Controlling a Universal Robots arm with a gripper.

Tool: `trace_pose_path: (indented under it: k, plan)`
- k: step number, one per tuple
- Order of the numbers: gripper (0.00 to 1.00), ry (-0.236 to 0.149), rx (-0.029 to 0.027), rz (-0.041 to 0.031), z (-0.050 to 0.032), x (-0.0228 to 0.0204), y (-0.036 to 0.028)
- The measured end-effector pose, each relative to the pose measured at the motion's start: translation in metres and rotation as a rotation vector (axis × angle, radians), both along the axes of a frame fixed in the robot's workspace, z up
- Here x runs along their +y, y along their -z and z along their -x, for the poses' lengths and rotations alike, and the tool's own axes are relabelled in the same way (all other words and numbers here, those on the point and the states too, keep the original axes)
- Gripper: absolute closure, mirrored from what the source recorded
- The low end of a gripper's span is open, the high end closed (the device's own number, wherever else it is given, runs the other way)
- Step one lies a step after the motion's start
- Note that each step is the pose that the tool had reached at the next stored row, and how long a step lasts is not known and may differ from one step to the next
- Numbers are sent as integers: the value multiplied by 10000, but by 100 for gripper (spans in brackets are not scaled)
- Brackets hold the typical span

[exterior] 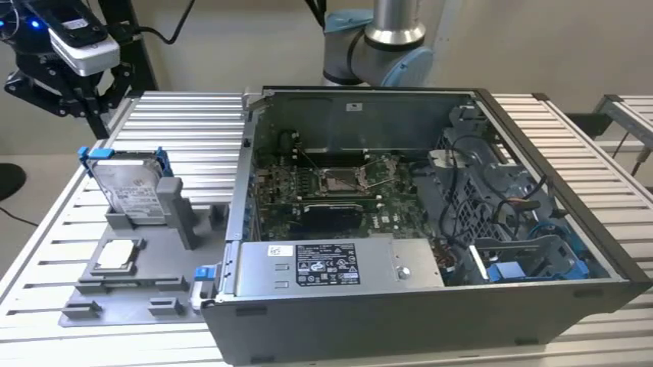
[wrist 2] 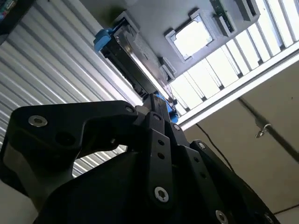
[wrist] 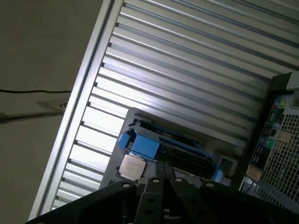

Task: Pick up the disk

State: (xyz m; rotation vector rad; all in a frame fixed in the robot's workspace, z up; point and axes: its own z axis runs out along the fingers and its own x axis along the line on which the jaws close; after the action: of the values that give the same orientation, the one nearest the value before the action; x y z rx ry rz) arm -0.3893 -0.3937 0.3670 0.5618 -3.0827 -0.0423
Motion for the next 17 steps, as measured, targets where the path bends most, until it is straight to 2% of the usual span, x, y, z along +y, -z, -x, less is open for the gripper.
trace_pose_path:
  k: [17]
  plan:
    - [100,-2921,-8,89,5,0,0]
